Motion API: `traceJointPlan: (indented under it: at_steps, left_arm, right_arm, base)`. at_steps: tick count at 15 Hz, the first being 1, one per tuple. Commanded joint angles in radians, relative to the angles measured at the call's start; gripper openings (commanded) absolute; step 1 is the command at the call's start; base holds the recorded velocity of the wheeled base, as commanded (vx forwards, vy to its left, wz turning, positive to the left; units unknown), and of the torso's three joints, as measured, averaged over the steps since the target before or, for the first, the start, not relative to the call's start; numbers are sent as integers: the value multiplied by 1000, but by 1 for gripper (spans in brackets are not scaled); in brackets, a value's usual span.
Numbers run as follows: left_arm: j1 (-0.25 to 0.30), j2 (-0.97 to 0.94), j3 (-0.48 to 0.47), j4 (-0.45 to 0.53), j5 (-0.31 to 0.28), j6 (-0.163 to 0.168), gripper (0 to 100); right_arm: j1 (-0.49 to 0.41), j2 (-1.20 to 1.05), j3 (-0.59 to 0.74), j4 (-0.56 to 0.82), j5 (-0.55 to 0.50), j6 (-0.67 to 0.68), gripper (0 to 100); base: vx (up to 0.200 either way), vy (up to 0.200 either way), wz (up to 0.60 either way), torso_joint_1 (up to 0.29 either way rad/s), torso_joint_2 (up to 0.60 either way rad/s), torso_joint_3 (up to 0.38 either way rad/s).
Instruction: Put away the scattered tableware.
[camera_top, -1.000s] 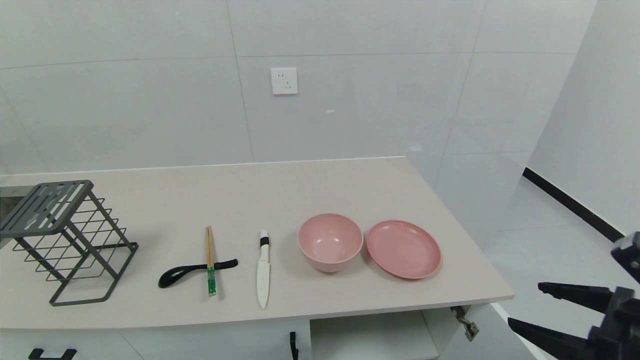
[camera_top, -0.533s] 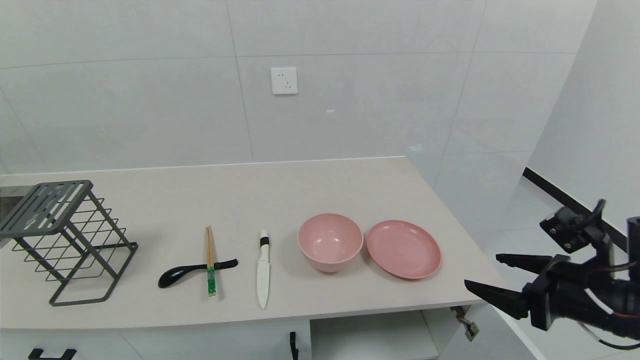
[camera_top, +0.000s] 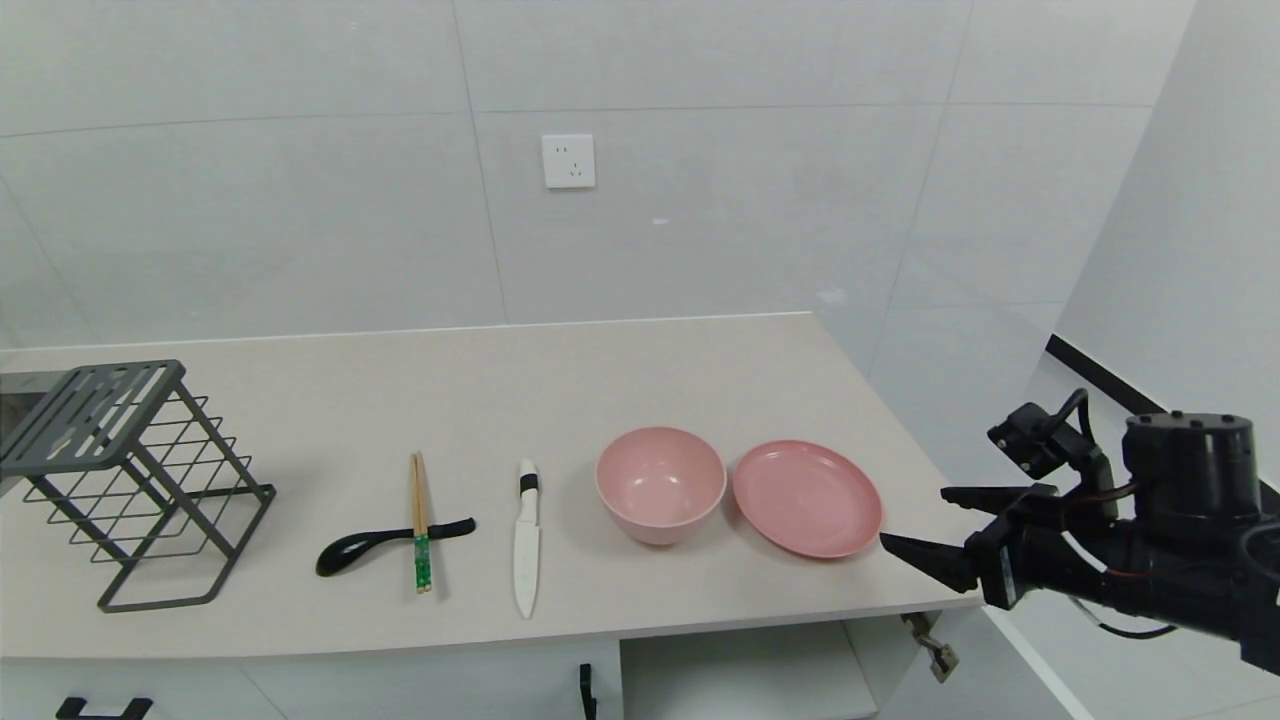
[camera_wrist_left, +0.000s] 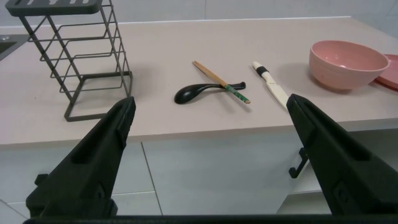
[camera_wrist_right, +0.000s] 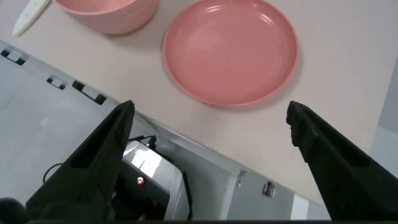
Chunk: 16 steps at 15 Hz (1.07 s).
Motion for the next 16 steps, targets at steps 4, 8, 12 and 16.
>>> traceJointPlan:
  at_steps: [4,8,12,16]
  left_arm:
    - [0,2,0,0,1,-1,100]
    - [0,2,0,0,1,-1,100]
    - [0,2,0,0,1,-1,100]
    - [0,2,0,0,2,-1,100]
  right_arm:
    - [-1,190,-40,-141,-4,6,100]
    - [-17,235,-92,-141,-6,11,100]
    - [-45,344,-157,-143,-4,14,100]
    - [-59,420,-218,-144,-9,36,100]
  base:
    - [0,0,0,0,0,0]
    - [0,0,0,0,0,0]
    - [0,0,0,0,0,0]
    - [0,0,0,0,0,0]
